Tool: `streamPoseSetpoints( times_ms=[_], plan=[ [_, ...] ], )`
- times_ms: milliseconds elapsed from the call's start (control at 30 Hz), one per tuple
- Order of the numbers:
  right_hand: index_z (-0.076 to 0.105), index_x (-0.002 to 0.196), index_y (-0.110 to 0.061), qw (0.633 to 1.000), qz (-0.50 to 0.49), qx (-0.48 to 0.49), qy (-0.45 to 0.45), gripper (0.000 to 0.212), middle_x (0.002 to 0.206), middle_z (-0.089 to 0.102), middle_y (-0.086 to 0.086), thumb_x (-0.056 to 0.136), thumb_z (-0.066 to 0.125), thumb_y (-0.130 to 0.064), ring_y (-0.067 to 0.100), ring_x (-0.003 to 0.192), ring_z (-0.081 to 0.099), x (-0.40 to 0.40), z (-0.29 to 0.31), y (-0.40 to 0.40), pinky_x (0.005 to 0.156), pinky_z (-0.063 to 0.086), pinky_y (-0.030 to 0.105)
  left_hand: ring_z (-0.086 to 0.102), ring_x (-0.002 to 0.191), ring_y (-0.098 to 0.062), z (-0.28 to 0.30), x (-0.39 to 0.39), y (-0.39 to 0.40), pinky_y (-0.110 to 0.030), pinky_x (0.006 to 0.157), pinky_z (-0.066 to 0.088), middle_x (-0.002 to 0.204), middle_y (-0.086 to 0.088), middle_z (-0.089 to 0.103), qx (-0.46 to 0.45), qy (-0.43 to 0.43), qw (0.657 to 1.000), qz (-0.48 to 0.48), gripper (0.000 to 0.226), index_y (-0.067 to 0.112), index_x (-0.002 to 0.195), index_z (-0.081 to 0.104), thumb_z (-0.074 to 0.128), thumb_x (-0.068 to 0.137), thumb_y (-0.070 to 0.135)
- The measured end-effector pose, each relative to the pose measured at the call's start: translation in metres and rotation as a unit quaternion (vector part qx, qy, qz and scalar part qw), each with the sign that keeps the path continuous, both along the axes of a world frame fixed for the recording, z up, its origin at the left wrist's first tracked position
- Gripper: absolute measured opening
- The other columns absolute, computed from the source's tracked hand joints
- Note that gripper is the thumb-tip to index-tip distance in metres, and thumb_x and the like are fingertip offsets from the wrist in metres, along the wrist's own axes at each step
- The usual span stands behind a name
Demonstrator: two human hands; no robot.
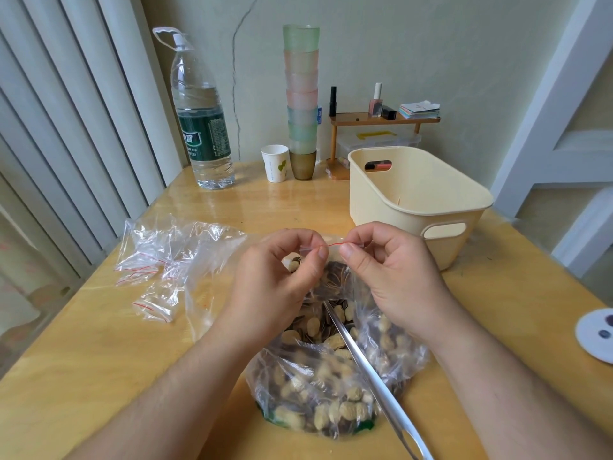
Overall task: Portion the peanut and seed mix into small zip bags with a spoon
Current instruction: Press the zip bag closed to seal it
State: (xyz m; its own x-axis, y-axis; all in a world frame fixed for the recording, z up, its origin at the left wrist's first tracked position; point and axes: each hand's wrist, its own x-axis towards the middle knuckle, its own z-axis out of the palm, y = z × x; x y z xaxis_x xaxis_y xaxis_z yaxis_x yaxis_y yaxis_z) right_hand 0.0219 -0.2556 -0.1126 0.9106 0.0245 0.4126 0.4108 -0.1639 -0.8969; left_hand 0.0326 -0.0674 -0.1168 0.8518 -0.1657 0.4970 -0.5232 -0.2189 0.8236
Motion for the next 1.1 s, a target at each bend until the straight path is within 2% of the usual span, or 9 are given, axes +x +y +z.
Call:
streamPoseSetpoints(
  times_ms=[100,167,233,333,533,733,867,1000,1100],
  plan=[
    [0.073,0.092,-0.034,1.000,0.006,0.011,-0.002,0.006,0.079,0.068,0.013,0.086,0.073,-0.034,0.017,0.070,0.055,-0.0008,0.0001,-0.0004,0.065,0.048,0.028,0.067,0.074,-0.028,0.0010,-0.0005,-0.0010,-0.049,0.075,0.059,0.078,-0.001,0.069,-0.017,0.018,1.000,-0.017,0.012,0.022,0.088,0.072,0.071,0.101,0.021],
    [0.074,0.096,-0.033,1.000,0.010,0.015,-0.006,0.012,0.086,0.071,0.015,0.084,0.075,-0.033,0.030,0.072,0.060,-0.0011,0.0002,0.0007,0.068,0.054,0.037,0.067,0.074,-0.027,0.0021,-0.0010,-0.0007,-0.049,0.075,0.059,0.078,-0.003,0.070,-0.028,0.025,0.999,-0.023,0.013,0.022,0.088,0.072,0.071,0.101,0.021],
    [0.074,0.095,-0.032,1.000,0.009,0.007,-0.018,0.011,0.093,0.071,0.012,0.085,0.075,-0.032,0.041,0.083,0.064,-0.0005,0.0000,0.0023,0.077,0.059,0.046,0.069,0.076,-0.030,0.0030,-0.0015,-0.0009,-0.052,0.077,0.060,0.079,-0.004,0.072,-0.030,0.029,0.999,-0.029,0.011,0.021,0.090,0.073,0.072,0.100,0.021],
    [0.075,0.094,-0.032,0.999,0.003,-0.002,-0.032,0.008,0.092,0.072,0.006,0.086,0.075,-0.031,0.043,0.086,0.064,0.0002,-0.0003,0.0020,0.079,0.059,0.053,0.072,0.077,-0.030,0.0059,-0.0037,-0.0015,-0.052,0.077,0.061,0.081,-0.007,0.073,-0.040,0.026,0.998,-0.043,0.005,0.019,0.094,0.075,0.073,0.098,0.019],
    [0.076,0.091,-0.030,0.999,-0.001,-0.026,-0.047,0.003,0.088,0.069,-0.004,0.088,0.075,-0.031,0.038,0.081,0.062,0.0016,-0.0008,-0.0001,0.074,0.057,0.045,0.072,0.079,-0.031,0.0041,-0.0019,-0.0005,-0.056,0.082,0.059,0.084,-0.007,0.074,-0.032,0.012,0.998,-0.047,0.005,0.022,0.095,0.077,0.073,0.098,0.024],
    [0.071,0.087,-0.035,0.997,0.004,-0.040,-0.062,0.008,0.085,0.065,-0.013,0.088,0.073,-0.028,0.006,0.074,0.061,0.0024,-0.0011,0.0032,0.070,0.050,0.019,0.070,0.075,-0.031,0.0014,-0.0007,-0.0013,-0.052,0.078,0.058,0.080,-0.011,0.071,-0.012,0.009,1.000,-0.024,0.011,0.019,0.090,0.075,0.072,0.099,0.026],
    [0.072,0.087,-0.032,0.998,-0.004,-0.029,-0.058,0.004,0.085,0.067,-0.009,0.087,0.073,-0.028,0.009,0.074,0.062,0.0017,-0.0024,0.0048,0.072,0.052,0.023,0.069,0.076,-0.033,0.0019,-0.0017,-0.0026,-0.054,0.079,0.058,0.081,-0.009,0.071,-0.014,0.016,1.000,-0.018,0.012,0.020,0.090,0.074,0.072,0.099,0.027],
    [0.075,0.092,-0.031,0.999,-0.009,0.014,-0.037,0.014,0.087,0.072,0.009,0.084,0.076,-0.041,0.042,0.081,0.066,0.0020,-0.0031,0.0034,0.076,0.059,0.051,0.073,0.078,-0.029,0.0045,-0.0033,-0.0026,-0.051,0.089,0.059,0.079,-0.003,0.075,-0.050,0.026,0.998,0.002,0.009,0.024,0.086,0.075,0.080,0.093,0.027],
    [0.074,0.092,-0.030,0.999,-0.017,-0.011,-0.040,0.010,0.084,0.068,-0.005,0.085,0.075,-0.037,0.037,0.078,0.062,0.0030,-0.0037,0.0027,0.073,0.057,0.043,0.071,0.077,-0.025,0.0049,-0.0028,-0.0020,-0.036,0.084,0.057,0.078,-0.005,0.074,-0.045,0.032,0.998,-0.003,0.012,0.019,0.083,0.075,0.080,0.092,0.026]
  ],
)
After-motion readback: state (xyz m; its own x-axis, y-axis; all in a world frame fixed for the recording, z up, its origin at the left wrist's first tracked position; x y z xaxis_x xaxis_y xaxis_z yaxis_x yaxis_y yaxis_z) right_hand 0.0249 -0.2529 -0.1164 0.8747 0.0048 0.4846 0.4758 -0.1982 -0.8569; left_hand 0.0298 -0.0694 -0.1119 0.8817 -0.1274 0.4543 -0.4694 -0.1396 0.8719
